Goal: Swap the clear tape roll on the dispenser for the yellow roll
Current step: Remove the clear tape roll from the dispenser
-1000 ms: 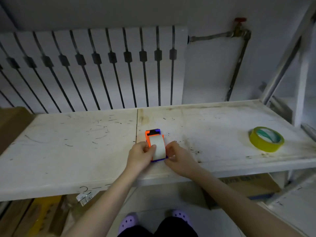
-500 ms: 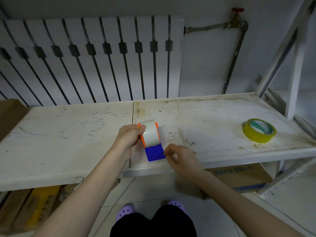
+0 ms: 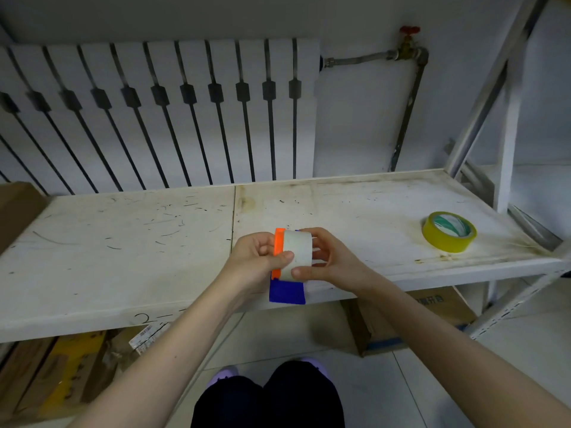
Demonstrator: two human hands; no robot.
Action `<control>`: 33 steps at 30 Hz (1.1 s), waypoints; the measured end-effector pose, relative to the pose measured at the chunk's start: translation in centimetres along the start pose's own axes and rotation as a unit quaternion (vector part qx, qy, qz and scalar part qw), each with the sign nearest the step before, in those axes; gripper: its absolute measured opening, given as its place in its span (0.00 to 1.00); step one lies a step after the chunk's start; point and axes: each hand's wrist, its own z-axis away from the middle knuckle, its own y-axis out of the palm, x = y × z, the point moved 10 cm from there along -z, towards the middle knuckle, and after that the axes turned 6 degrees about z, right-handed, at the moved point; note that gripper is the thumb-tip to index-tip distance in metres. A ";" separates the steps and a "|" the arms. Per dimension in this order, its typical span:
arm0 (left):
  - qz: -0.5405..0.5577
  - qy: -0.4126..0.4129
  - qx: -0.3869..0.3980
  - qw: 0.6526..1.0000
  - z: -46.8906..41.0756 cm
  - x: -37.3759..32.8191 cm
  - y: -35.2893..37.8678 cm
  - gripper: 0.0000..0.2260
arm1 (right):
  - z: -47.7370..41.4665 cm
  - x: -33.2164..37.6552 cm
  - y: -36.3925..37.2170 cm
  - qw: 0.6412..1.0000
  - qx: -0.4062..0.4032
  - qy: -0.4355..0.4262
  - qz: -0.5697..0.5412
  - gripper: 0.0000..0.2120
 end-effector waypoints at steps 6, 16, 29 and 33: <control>0.002 -0.010 -0.028 1.000 0.0 0.6 -0.2 0.07 | 0.2 -1.2 -0.9 1.000 -0.013 0.011 -0.014 0.33; -0.004 -0.025 -0.067 0.997 -1.4 1.4 -0.9 0.09 | -0.2 -4.2 -2.7 0.993 -0.019 0.056 -0.104 0.31; 0.000 -0.021 -0.106 0.994 -3.9 1.0 1.4 0.11 | 0.9 -8.1 -18.9 0.893 -0.336 0.152 0.258 0.42; -0.041 -0.031 -0.107 0.993 -4.3 1.5 1.2 0.11 | 0.9 -9.5 -20.4 0.854 -0.281 0.189 0.396 0.46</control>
